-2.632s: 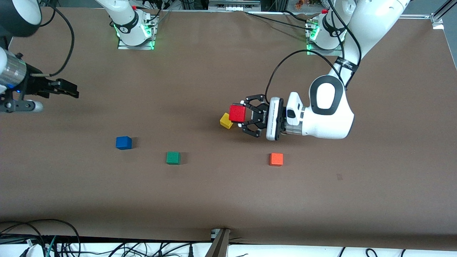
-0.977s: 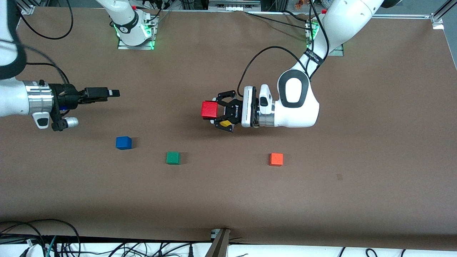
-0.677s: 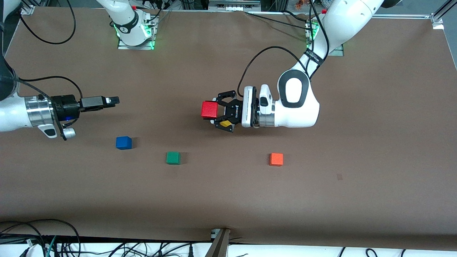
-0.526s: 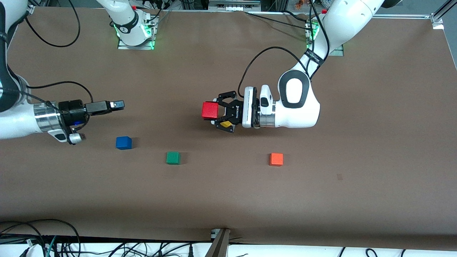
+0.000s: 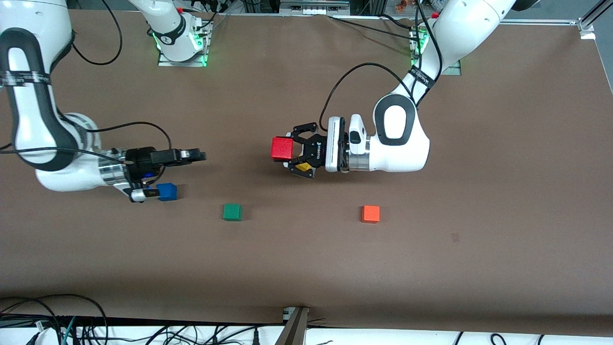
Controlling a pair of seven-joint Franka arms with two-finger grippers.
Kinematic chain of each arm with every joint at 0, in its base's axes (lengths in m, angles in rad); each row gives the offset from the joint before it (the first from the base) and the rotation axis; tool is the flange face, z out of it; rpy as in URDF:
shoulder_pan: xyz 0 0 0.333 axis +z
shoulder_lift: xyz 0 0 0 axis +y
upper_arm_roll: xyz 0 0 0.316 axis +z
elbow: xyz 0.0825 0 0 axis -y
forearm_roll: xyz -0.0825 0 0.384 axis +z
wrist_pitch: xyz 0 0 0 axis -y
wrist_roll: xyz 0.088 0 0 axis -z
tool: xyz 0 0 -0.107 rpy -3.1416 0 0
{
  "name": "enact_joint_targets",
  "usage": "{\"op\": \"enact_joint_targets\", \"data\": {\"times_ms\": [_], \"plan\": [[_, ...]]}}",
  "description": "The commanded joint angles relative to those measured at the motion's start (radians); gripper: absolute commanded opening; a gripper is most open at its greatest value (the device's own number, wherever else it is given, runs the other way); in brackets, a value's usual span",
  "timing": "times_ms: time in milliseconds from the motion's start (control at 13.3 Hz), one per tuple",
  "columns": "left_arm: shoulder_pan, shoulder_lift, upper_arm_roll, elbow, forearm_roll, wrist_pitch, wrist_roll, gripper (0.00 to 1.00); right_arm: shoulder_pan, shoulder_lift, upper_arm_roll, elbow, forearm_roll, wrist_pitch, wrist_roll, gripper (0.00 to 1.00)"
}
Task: Pass red block to right arm, stack on blue
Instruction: 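Hold the red cube while the right gripper reaches toward it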
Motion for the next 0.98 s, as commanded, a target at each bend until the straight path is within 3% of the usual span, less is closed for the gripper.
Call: {"op": "enact_joint_targets", "data": {"times_ms": [0, 677, 902], "plan": [[0.003, 0.004, -0.003, 0.01, -0.049, -0.008, 0.033, 0.0, -0.003, -0.076, 0.073, -0.103, 0.058, 0.129, -0.029, 1.0], [-0.002, 0.007, -0.003, 0.01, -0.052, -0.008, 0.034, 0.0, -0.003, -0.09, 0.249, -0.141, 0.244, 0.386, -0.016, 1.0], [-0.003, 0.013, -0.003, 0.01, -0.052, -0.008, 0.037, 0.0, -0.001, -0.09, 0.279, -0.135, 0.285, 0.433, -0.012, 1.0]]}}
